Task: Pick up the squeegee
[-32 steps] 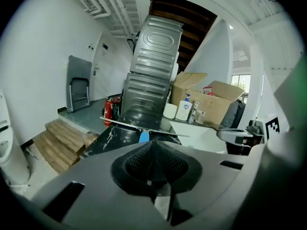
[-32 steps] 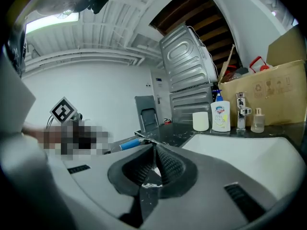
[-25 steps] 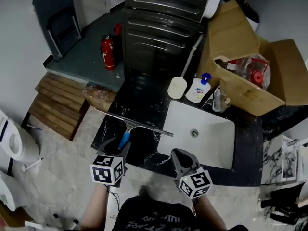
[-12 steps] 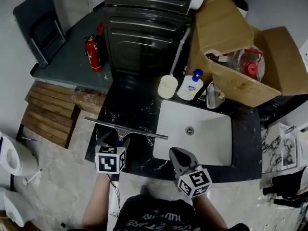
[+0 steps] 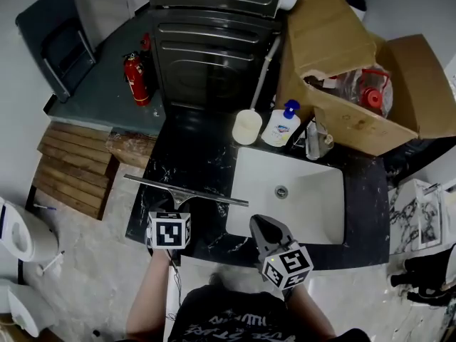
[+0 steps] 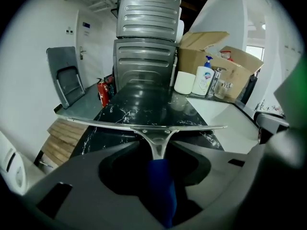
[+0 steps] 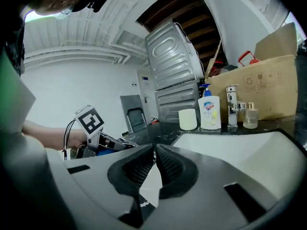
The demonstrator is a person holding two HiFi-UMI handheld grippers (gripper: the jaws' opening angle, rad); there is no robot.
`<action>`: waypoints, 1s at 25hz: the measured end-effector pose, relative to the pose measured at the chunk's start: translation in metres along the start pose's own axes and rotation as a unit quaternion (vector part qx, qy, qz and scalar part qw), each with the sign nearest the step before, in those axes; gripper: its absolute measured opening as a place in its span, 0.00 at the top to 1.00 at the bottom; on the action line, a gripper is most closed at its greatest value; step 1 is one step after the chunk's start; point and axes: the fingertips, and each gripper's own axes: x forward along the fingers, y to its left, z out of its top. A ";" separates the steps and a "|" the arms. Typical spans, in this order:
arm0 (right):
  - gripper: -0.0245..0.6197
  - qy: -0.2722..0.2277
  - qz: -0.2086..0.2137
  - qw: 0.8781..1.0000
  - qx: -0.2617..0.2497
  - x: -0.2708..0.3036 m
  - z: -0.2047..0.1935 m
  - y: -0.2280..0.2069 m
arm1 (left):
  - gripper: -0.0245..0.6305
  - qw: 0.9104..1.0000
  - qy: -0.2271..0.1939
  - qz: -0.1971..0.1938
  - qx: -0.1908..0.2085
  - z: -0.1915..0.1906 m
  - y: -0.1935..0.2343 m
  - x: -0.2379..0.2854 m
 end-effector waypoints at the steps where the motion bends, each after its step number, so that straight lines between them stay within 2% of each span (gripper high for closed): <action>1: 0.89 0.000 0.000 1.000 0.000 -0.001 0.001 0.000 | 0.68 1.000 0.000 0.002 0.005 0.000 -0.002 0.000; 2: 0.89 0.000 0.000 1.000 0.001 -0.003 0.001 -0.001 | 0.73 1.000 -0.001 0.005 0.011 0.000 -0.003 0.000; 6: 0.89 -0.003 -0.007 1.000 0.005 -0.011 0.000 -0.009 | 0.75 1.000 -0.009 0.013 0.016 -0.001 -0.004 0.000; 11: 0.89 -0.005 -0.016 1.000 0.009 -0.026 -0.002 -0.017 | 0.75 0.999 -0.028 0.025 0.014 0.004 -0.006 -0.006; 17: 0.89 -0.018 -0.021 1.000 0.008 -0.047 0.004 -0.027 | 0.75 0.998 -0.057 0.021 0.016 0.018 -0.021 -0.026; 25: 0.89 -0.033 -0.003 0.999 -0.004 -0.074 0.013 -0.023 | 0.75 0.995 -0.094 0.027 0.006 0.018 -0.037 -0.069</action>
